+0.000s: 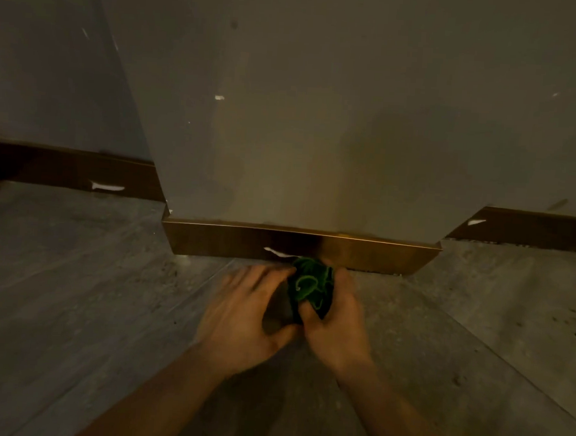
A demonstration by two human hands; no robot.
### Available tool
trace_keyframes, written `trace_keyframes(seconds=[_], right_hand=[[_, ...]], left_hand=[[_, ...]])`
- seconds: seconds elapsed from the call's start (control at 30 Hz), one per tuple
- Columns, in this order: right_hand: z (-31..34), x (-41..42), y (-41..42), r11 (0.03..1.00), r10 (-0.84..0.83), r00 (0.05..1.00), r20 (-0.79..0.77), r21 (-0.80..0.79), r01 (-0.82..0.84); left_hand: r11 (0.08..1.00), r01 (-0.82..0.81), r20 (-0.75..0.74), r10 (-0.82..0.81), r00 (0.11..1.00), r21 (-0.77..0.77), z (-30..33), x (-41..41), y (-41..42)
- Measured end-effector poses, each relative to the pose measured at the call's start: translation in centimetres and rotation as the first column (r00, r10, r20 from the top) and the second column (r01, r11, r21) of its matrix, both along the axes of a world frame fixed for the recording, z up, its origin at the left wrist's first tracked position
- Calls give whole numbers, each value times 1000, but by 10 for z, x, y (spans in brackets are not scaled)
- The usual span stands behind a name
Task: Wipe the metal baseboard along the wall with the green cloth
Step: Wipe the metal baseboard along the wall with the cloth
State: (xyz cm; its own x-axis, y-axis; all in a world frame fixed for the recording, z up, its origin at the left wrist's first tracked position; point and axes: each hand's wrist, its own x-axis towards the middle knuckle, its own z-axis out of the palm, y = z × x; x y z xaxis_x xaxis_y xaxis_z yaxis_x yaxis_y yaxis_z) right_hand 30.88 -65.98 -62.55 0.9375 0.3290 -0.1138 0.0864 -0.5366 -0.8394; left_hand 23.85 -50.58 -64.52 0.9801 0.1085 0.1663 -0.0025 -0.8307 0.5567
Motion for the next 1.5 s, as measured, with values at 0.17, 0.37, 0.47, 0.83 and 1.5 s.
trace_keyframes(seconds=[0.17, 0.37, 0.47, 0.83, 1.5], right_hand=[[-6, -1, -9, 938, 236, 944, 229, -307, -160], [-11, 8, -13, 797, 462, 848, 261, -542, -267], [-15, 11, -9, 748, 519, 806, 285, -609, -266], [-14, 23, 27, 454, 846, 408, 343, -864, -215], [-29, 46, 62, 492, 867, 101, 488, -871, -18]], left_hand=[[958, -28, -153, 75, 985, 287, -28, -7, 8], [954, -52, -272, 136, 952, 297, -56, -9, 7], [955, -78, -282, 161, 946, 287, -61, -8, 5], [951, -75, -262, 158, 952, 300, -61, -12, 3], [936, -78, -196, 153, 969, 344, -72, -11, 5]])
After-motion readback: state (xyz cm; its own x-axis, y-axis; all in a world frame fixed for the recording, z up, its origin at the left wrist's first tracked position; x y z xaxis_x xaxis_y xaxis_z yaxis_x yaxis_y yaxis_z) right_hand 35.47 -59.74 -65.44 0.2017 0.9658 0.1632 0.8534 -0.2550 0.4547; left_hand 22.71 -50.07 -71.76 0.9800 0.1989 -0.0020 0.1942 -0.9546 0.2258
